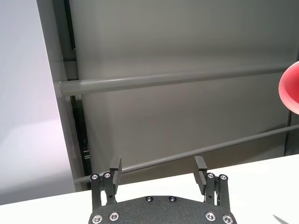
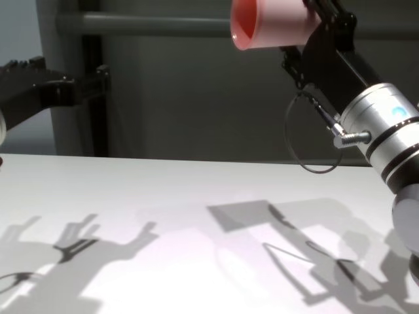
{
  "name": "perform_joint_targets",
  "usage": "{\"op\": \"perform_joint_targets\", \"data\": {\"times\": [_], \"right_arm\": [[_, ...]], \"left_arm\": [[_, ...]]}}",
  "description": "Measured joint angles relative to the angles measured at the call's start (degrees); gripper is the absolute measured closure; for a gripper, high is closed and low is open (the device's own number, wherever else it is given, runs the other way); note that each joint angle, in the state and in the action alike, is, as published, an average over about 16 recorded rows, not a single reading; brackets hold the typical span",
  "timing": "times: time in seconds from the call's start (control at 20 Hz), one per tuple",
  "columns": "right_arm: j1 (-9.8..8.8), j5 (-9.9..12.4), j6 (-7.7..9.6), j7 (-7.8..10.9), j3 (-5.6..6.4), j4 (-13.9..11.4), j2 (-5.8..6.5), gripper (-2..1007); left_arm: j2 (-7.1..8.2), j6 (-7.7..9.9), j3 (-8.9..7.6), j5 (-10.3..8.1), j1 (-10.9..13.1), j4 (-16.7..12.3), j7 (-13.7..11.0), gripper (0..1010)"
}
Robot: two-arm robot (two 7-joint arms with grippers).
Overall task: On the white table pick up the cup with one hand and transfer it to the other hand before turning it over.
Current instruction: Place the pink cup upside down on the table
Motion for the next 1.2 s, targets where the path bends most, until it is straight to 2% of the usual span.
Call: {"op": "perform_joint_targets", "data": {"times": [0.2,0.7,1.2], "right_arm": [[0.0,0.0,0.0,0.0,0.0,0.0,0.0,267],[0.0,0.0,0.0,0.0,0.0,0.0,0.0,267],[0.0,0.0,0.0,0.0,0.0,0.0,0.0,267]], "left_arm": [[-0.69,-0.66,-0.69,0.3,1.78,-0.14,0.14,9],[-2.63,-3.44,-2.43,-0.35,5.73,0.83,-0.72,9],[-3.61,-4.83,-3.39,0.2,7.8,2.12,-1.66,10]]}}
